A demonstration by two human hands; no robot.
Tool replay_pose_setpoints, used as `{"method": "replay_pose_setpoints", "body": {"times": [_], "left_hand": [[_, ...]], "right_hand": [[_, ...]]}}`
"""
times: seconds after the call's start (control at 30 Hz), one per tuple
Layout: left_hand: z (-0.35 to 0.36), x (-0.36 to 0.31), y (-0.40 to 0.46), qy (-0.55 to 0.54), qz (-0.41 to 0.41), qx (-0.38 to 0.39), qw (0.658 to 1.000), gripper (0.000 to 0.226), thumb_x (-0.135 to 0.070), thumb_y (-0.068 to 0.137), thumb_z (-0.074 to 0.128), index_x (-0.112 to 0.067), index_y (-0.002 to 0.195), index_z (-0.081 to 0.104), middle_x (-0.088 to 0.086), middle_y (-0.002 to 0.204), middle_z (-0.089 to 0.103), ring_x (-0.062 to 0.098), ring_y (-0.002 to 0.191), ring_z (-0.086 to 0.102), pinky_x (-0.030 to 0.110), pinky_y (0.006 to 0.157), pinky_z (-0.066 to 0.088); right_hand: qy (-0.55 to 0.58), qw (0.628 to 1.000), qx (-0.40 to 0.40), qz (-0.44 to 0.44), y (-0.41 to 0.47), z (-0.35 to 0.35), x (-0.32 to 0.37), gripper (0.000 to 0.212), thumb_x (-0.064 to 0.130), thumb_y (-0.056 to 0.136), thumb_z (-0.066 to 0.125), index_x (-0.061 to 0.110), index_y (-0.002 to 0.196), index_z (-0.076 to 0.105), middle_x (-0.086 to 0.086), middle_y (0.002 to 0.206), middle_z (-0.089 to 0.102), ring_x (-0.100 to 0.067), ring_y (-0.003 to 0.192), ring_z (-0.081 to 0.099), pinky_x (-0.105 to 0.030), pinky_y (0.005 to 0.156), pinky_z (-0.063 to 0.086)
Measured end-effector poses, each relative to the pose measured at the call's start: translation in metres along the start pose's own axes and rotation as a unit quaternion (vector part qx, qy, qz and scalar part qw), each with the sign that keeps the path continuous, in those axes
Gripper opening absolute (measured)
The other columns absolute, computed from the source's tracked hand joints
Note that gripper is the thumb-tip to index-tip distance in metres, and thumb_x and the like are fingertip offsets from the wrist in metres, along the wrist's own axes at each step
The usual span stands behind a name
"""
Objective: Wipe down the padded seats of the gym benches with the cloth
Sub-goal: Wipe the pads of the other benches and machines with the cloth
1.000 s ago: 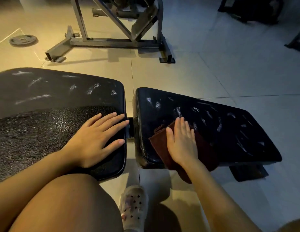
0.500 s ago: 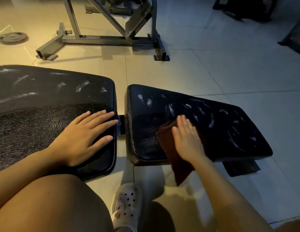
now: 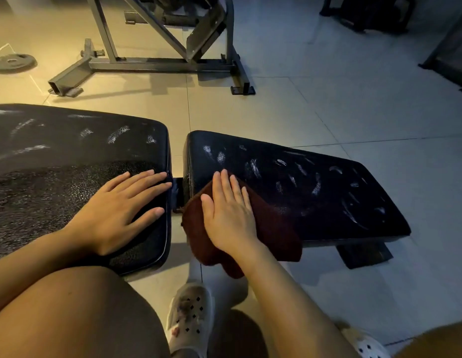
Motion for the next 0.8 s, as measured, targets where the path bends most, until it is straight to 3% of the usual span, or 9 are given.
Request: {"method": "replay_pose_setpoints", "body": {"times": [0.1, 0.3, 0.43, 0.63, 0.8], "left_hand": [[0.000, -0.001, 0.000, 0.002, 0.004, 0.001, 1.000, 0.066, -0.066, 0.096, 0.013, -0.032, 0.149, 0.033, -0.015, 0.157, 0.024, 0.000, 0.146, 0.010, 0.021, 0.118, -0.003], [-0.001, -0.003, 0.000, 0.002, 0.003, -0.008, 1.000, 0.065, -0.065, 0.096, 0.015, -0.032, 0.148, 0.036, -0.015, 0.157, 0.026, 0.002, 0.146, 0.013, 0.023, 0.118, 0.000], [-0.002, -0.003, 0.000, 0.004, 0.005, -0.013, 1.000, 0.065, -0.065, 0.096, 0.015, -0.031, 0.147, 0.038, -0.014, 0.156, 0.027, 0.004, 0.146, 0.015, 0.024, 0.118, 0.001], [0.000, -0.001, 0.000, 0.001, -0.003, -0.005, 1.000, 0.066, -0.067, 0.095, 0.014, -0.034, 0.147, 0.036, -0.016, 0.157, 0.025, 0.002, 0.146, 0.012, 0.026, 0.118, 0.002], [-0.002, -0.001, 0.000, -0.001, 0.001, -0.005, 1.000, 0.067, -0.068, 0.095, 0.014, -0.033, 0.147, 0.037, -0.016, 0.156, 0.026, 0.001, 0.146, 0.013, 0.022, 0.118, -0.002]], "right_hand": [[0.011, 1.000, 0.006, 0.007, 0.002, -0.006, -0.030, 0.059, 0.049, 0.104, 0.013, 0.026, 0.155, -0.004, 0.007, 0.163, -0.010, -0.009, 0.148, -0.013, -0.030, 0.117, -0.013], [-0.013, 0.981, -0.010, 0.192, -0.004, -0.021, -0.125, 0.060, 0.049, 0.104, 0.013, 0.023, 0.155, -0.003, -0.001, 0.164, -0.007, -0.016, 0.150, -0.007, -0.035, 0.121, -0.005], [-0.006, 0.968, -0.018, 0.249, -0.008, -0.018, -0.110, 0.059, 0.042, 0.105, 0.012, 0.015, 0.156, -0.005, -0.004, 0.164, -0.008, -0.019, 0.150, -0.009, -0.039, 0.122, -0.007], [-0.003, 0.999, -0.007, 0.037, -0.004, 0.003, 0.005, 0.059, 0.044, 0.104, 0.011, 0.019, 0.155, -0.007, 0.001, 0.163, -0.013, -0.016, 0.149, -0.015, -0.038, 0.121, -0.009], [0.005, 0.998, 0.014, -0.066, -0.019, -0.002, -0.007, 0.057, 0.051, 0.103, 0.014, 0.031, 0.154, -0.003, 0.011, 0.161, -0.010, -0.005, 0.146, -0.015, -0.029, 0.117, -0.014]]}}
Point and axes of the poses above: each hand's wrist, its own y-axis towards the middle knuckle, its own z-axis out of the palm, x = y × z, the point moved 7 cm from there along y, towards the middle knuckle
